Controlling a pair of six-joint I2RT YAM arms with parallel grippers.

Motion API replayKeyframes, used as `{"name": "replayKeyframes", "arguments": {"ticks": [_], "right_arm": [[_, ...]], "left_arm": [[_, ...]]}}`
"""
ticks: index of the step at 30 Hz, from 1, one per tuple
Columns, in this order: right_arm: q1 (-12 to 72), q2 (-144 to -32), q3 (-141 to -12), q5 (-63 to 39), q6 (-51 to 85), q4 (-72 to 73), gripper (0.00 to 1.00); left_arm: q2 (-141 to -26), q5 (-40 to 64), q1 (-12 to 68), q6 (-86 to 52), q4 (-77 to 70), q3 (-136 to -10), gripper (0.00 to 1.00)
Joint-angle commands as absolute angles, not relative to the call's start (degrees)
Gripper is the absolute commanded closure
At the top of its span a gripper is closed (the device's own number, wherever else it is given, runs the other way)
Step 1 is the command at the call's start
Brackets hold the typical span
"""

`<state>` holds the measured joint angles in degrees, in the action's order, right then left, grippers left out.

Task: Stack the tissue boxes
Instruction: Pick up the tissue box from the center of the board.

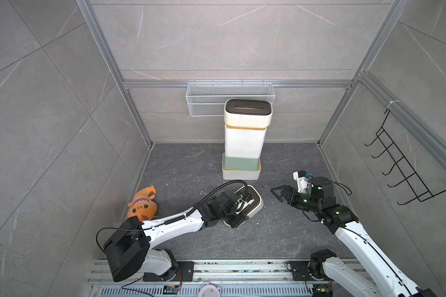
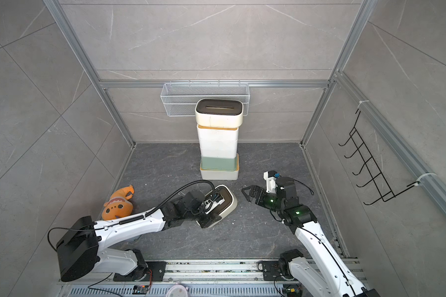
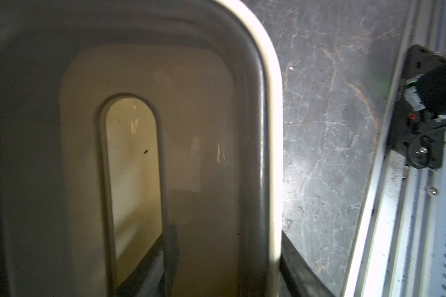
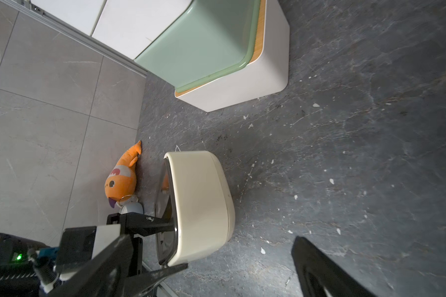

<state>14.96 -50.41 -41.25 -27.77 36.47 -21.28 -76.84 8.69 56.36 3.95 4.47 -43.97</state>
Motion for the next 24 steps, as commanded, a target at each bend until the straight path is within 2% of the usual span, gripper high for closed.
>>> {"name": "replayKeyframes", "arguments": {"ticks": [1, 8, 24], "right_arm": [[14.9, -51.3, -43.9, -34.1, 36.3, -18.9, 0.0], [15.0, -52.1, -44.4, -40.0, 35.4, -19.5, 0.0], [16.3, -51.7, -40.6, -40.6, 32.8, -23.2, 0.0]], "left_arm": [[-73.1, 13.1, 58.0, 9.5, -4.6, -43.1, 0.66], [-71.6, 14.1, 59.8, 15.1, -5.7, -42.5, 0.65], [-71.4, 17.8, 60.0, 18.6, -7.0, -44.5, 0.65]]}}
